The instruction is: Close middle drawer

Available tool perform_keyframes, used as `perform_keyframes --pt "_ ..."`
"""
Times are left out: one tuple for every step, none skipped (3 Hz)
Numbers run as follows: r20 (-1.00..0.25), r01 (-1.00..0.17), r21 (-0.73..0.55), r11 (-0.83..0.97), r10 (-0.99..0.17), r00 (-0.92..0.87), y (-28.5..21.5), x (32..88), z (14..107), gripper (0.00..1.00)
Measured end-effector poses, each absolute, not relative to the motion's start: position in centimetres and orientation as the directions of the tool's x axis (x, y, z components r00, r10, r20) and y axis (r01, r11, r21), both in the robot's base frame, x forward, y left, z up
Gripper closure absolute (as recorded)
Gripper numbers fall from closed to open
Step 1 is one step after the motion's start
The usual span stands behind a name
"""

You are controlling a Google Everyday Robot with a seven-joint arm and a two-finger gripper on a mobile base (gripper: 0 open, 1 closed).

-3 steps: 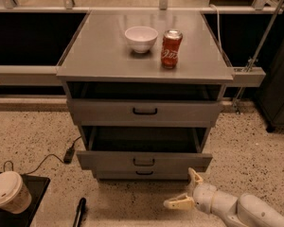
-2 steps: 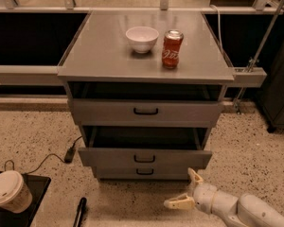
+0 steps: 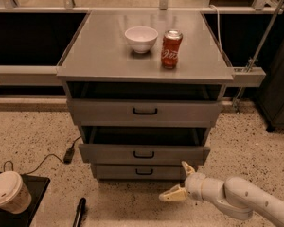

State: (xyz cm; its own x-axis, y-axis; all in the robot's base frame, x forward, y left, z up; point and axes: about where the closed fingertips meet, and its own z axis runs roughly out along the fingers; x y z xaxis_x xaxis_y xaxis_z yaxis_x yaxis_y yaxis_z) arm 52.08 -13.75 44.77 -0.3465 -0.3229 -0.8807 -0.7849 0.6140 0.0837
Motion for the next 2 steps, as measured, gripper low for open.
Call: perform_keyframes --pt "-0.879 -0.787 0.088 0.611 -0.324 -0.35 -13.6 52.2 44.7 0.0" --pt "-0.863 -0.774 0.095 0.626 -0.335 -0.377 -14.0 55.0 43.4 0.0"
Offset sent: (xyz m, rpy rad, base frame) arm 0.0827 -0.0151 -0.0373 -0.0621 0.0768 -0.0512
